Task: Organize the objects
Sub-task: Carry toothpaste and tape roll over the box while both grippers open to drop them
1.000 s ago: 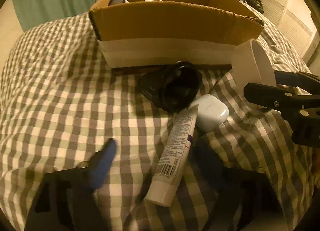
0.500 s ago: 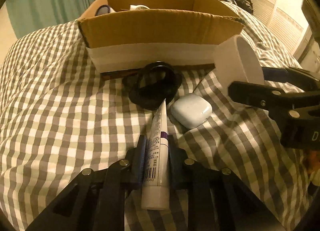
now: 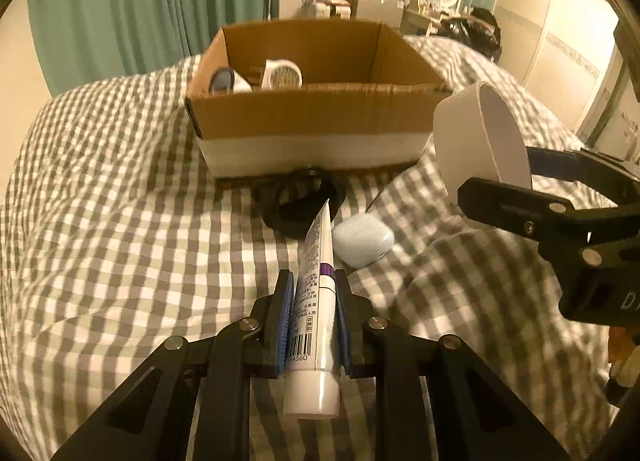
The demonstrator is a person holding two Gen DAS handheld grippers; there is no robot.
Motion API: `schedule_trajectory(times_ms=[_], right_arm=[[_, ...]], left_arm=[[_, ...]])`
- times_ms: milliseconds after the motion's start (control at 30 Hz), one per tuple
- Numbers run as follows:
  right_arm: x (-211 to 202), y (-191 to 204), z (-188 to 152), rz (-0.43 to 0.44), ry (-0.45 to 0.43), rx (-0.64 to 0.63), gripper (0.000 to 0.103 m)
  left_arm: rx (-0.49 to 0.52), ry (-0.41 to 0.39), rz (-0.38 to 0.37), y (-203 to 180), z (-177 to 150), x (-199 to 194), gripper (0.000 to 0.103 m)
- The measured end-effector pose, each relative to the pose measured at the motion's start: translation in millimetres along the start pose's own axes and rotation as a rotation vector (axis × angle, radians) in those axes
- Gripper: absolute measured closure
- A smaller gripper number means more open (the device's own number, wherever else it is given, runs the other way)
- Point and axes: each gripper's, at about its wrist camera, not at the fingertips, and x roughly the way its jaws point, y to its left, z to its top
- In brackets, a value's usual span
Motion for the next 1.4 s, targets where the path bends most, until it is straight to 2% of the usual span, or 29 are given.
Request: schedule_trajectory(times_ms=[267, 367, 633, 967, 1167, 1400], right_arm=[[-42, 12, 14, -0.018, -0.085, -0.047, 0.023], [-60, 15, 23, 0.002, -0.127, -0.058, 0.023], [-86, 17, 58, 0.007, -0.220, -0.110, 0.023], [-63, -11, 115, -0.016, -0.253, -0.104, 0.023], [-46, -13, 137, -0.026, -0.282, -0.139, 0.023], [11, -26, 161, -0.016, -0.233, -0.128, 0.023]], left_arm=[[-0.030, -0.113, 0.026, 5, 22, -45, 0.084], [-0.032, -0.156, 0.028, 6, 34, -62, 0.084], [-0.011, -0.243, 0.059, 14, 87, -81, 0.084], [0.009, -0.253, 0.078, 25, 158, -48, 0.083], [0.044, -0.247, 0.097, 28, 183, -15, 0.084], [0.046, -0.207, 0.096, 33, 199, 30, 0.084]])
